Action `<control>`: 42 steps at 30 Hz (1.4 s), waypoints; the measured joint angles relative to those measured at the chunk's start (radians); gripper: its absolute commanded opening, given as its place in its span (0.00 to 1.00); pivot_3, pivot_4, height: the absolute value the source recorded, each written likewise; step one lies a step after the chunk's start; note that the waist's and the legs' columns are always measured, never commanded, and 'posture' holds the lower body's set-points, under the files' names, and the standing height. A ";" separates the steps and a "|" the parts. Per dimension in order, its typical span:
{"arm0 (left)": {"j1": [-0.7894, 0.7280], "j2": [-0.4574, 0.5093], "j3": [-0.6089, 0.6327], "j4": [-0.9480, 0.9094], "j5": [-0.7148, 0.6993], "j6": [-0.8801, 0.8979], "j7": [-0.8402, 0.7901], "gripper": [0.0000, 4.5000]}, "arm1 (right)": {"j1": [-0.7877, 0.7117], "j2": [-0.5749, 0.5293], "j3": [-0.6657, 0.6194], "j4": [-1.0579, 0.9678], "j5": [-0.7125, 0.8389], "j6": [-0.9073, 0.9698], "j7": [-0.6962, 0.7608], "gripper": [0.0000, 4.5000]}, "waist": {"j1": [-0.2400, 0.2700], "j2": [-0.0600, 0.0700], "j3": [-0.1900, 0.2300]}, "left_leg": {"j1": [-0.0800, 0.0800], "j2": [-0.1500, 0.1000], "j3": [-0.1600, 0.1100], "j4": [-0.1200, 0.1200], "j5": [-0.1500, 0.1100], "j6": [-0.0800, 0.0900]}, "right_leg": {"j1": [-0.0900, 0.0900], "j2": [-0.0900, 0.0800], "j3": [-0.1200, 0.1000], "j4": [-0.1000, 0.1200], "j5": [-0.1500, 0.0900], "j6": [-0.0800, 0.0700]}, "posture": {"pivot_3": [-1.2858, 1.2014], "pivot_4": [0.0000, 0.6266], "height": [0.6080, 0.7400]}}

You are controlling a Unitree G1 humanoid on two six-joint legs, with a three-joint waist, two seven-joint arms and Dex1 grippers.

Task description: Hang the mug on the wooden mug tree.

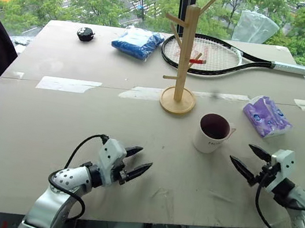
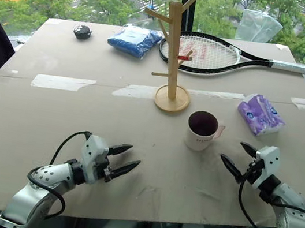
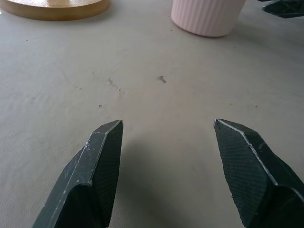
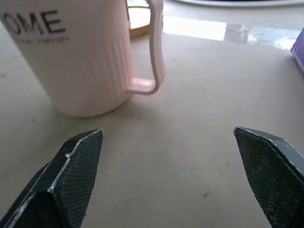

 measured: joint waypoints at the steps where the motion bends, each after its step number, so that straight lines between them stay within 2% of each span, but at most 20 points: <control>1: -0.013 0.004 -0.001 -0.022 -0.031 0.015 -0.021 0.70 | -0.040 0.016 0.006 0.024 -0.010 -0.008 -0.011 0.99 | -0.001 -0.001 0.001 | 0.000 0.000 0.000 0.000 0.000 0.000 | 0.000 0.000 0.000 0.000 0.000 0.000 | 0.52 0.24 1.00; 5: -0.084 0.026 -0.003 -0.154 -0.193 0.101 -0.094 0.70 | -0.193 0.081 0.034 0.131 -0.042 -0.053 -0.050 0.99 | -0.001 -0.001 0.001 | -0.003 0.000 0.000 0.000 0.000 0.000 | -0.003 0.000 0.000 0.000 0.000 0.000 | 0.52 0.24 1.00; 9: -0.111 0.054 -0.002 -0.188 -0.224 0.150 -0.104 0.70 | -0.254 0.104 0.063 0.191 -0.066 -0.085 -0.051 0.99 | 0.000 -0.001 0.001 | -0.006 0.000 0.000 0.000 0.000 0.000 | -0.007 0.001 0.000 -0.001 0.000 -0.001 | 0.52 0.24 1.00; 10: -0.118 0.059 -0.004 -0.188 -0.223 0.156 -0.104 0.70 | -0.263 0.112 0.069 0.213 -0.072 -0.090 -0.050 0.88 | 0.000 -0.001 0.001 | -0.007 0.000 0.000 0.000 0.000 0.000 | -0.007 0.001 0.000 -0.002 0.000 -0.001 | 0.52 0.24 1.00; 12: -0.125 0.063 -0.005 -0.199 -0.221 0.162 -0.100 0.70 | -0.273 0.127 0.086 0.258 -0.086 -0.106 -0.045 0.73 | 0.000 -0.001 0.001 | -0.007 0.000 0.001 0.000 0.000 0.000 | -0.008 0.001 0.001 -0.002 0.000 -0.001 | 0.52 0.24 1.00; 18: -0.120 0.070 -0.010 -0.210 -0.206 0.164 -0.092 0.70 | -0.284 0.138 0.109 0.302 -0.089 -0.118 -0.024 0.09 | -0.001 0.000 0.001 | -0.007 0.000 0.001 0.000 0.000 0.000 | -0.008 0.001 0.002 0.000 0.000 -0.001 | 0.52 0.24 1.00; 19: -0.117 0.071 -0.010 -0.210 -0.204 0.163 -0.092 0.70 | -0.286 0.138 0.110 0.304 -0.089 -0.119 -0.021 0.02 | -0.001 0.000 0.001 | -0.007 0.000 0.001 0.000 0.000 0.000 | -0.008 0.001 0.002 0.000 0.000 -0.001 | 0.52 0.24 1.00; 26: -0.106 0.070 -0.010 -0.207 -0.189 0.146 -0.091 0.70 | -0.294 0.134 0.118 0.296 -0.086 -0.098 -0.008 0.02 | -0.001 0.000 0.001 | -0.007 0.000 0.001 0.000 0.000 0.000 | -0.008 0.001 0.002 0.000 0.000 -0.001 | 0.52 0.24 1.00; 32: -0.108 0.021 0.002 -0.169 -0.205 0.112 -0.103 0.70 | -0.319 0.031 0.151 0.134 -0.096 0.051 -0.005 0.02 | -0.001 0.000 0.001 | -0.008 0.000 0.001 0.000 0.000 0.000 | -0.009 0.001 0.002 0.000 0.000 -0.001 | 0.52 0.24 1.00; 38: -0.130 -0.090 0.048 -0.075 -0.205 -0.029 -0.106 0.70 | -0.473 -0.094 0.225 -0.143 -0.141 0.348 -0.067 0.02 | 0.000 0.000 0.002 | -0.010 0.000 0.001 0.000 0.000 0.000 | -0.011 0.000 0.001 0.000 0.000 -0.001 | 0.52 0.24 1.00; 40: -0.158 -0.155 0.072 -0.041 -0.209 -0.100 -0.103 0.70 | -0.603 -0.160 0.303 -0.203 -0.183 0.463 -0.060 0.02 | 0.001 0.000 0.002 | -0.011 -0.001 0.001 0.001 0.000 0.000 | -0.012 0.000 0.002 0.000 0.000 -0.001 | 0.52 0.24 1.00; 42: -0.187 -0.190 0.085 -0.017 -0.211 -0.147 -0.097 0.70 | -0.707 -0.206 0.362 -0.205 -0.236 0.502 -0.041 0.02 | 0.002 -0.002 0.002 | -0.012 -0.001 0.000 0.001 0.000 0.000 | -0.012 -0.001 0.000 -0.001 0.000 -0.001 | 0.52 0.24 1.00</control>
